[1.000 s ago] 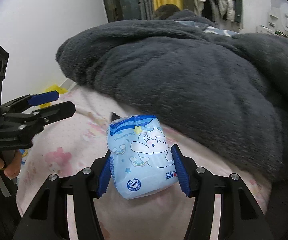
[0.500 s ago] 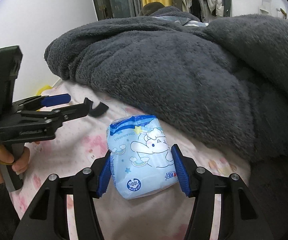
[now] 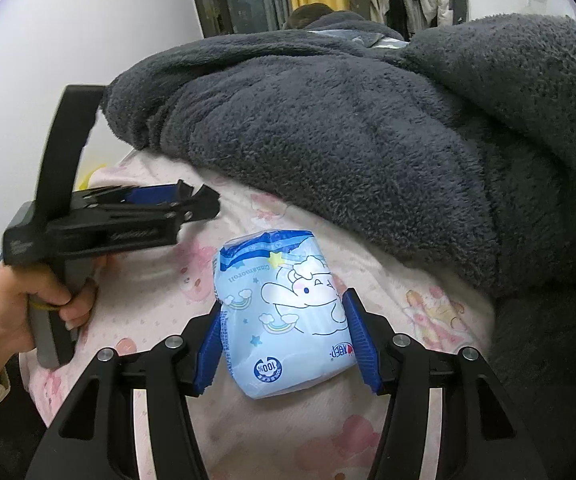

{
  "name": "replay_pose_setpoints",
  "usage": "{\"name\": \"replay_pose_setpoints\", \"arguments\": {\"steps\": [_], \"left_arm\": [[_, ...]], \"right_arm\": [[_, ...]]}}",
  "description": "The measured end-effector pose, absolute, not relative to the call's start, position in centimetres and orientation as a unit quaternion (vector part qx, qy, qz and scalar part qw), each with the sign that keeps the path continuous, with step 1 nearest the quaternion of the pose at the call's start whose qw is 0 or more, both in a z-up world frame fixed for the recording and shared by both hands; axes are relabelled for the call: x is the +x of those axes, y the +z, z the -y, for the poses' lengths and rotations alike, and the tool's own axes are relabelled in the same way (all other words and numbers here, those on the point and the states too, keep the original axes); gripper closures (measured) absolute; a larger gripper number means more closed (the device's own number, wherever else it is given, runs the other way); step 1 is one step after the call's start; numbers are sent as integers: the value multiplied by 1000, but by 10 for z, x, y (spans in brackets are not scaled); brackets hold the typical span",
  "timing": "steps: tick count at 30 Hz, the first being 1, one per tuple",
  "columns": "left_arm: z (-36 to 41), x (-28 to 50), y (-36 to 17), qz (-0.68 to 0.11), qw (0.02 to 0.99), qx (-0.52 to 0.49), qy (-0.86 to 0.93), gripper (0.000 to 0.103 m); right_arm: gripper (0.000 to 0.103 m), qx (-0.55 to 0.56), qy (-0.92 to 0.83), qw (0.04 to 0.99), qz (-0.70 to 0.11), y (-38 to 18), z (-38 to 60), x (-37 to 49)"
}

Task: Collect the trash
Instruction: 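Grasp the black curved plastic piece with the left gripper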

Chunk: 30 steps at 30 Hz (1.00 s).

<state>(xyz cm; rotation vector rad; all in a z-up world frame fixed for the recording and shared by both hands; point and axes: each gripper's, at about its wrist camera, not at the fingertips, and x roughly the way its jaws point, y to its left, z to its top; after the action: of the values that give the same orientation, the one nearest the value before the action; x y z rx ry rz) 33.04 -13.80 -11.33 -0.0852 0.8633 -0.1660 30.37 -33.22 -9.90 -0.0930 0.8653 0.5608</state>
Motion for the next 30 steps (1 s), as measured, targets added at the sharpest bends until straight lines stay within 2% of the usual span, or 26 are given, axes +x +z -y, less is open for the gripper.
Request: {"name": "replay_pose_setpoints", "arguments": {"steps": [2, 4, 6, 30], "left_arm": [[138, 334, -114, -419, 903, -44, -77, 41], [137, 334, -114, -421, 902, -49, -79, 50], [136, 335, -112, -419, 903, -53, -83, 52], [128, 269, -91, -399, 904, -1, -157, 53]], "right_arm": [[46, -45, 273, 868, -413, -100, 332, 301], [46, -47, 275, 867, -413, -101, 333, 300], [46, -46, 276, 867, -412, -100, 334, 299], [46, -54, 272, 875, -396, -70, 285, 306]]}}
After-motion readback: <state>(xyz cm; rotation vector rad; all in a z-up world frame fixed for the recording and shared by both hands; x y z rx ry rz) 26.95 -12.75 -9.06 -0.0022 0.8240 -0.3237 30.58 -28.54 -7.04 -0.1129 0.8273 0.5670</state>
